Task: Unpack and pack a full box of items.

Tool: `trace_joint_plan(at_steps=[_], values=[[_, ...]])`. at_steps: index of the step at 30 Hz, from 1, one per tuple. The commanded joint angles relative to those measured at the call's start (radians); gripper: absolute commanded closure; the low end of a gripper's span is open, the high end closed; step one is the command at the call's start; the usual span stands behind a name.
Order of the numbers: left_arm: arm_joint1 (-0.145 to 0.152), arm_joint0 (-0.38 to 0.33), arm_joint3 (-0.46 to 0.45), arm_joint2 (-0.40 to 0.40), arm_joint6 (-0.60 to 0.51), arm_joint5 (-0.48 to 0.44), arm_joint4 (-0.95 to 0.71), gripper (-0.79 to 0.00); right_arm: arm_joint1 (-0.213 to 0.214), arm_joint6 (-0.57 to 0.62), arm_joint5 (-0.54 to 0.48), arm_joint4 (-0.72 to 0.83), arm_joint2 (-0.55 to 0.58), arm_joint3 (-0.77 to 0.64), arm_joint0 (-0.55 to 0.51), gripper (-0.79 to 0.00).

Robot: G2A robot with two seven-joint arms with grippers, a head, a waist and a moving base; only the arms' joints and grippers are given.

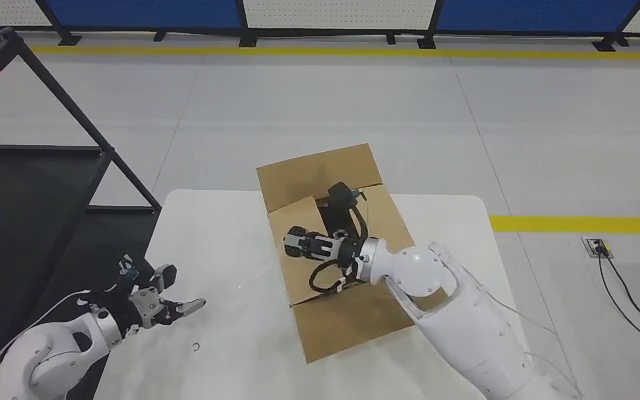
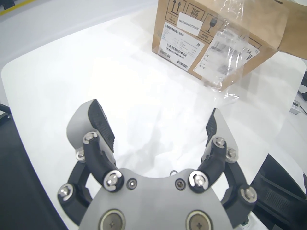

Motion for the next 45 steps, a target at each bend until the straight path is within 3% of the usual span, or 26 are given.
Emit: trace_joint_plan(at_steps=[1,8,15,24,32,45], values=[[-0.001,0.005,-0.004,-0.005,-0.001,0.021,0.005,-0.785,0.000,0.002,-0.001,-0.001,0.000,-0.001,0.000,0.000],[-0.004,0.028,-0.013,-0.022,-0.005,0.050,0.014,-0.785,-0.005,-0.010,0.031,0.002,-0.010,0.003,-0.008,0.000],[-0.005,0.047,-0.006,-0.043,-0.002,0.041,0.019,-0.785,-0.052,-0.114,0.139,0.005,-0.090,0.062,0.060,0.000],[-0.008,0.058,0.007,-0.057,0.006,0.025,0.021,-0.785,-0.091,-0.103,0.200,-0.005,-0.149,0.144,0.118,0.000],[-0.012,0.048,0.020,-0.057,0.015,-0.001,0.029,-0.785,-0.115,-0.157,0.265,-0.078,-0.177,0.173,0.139,0.000],[-0.018,0.043,0.029,-0.060,0.025,-0.028,0.021,-0.785,-0.117,-0.115,0.297,-0.270,-0.197,0.137,0.129,0.000]])
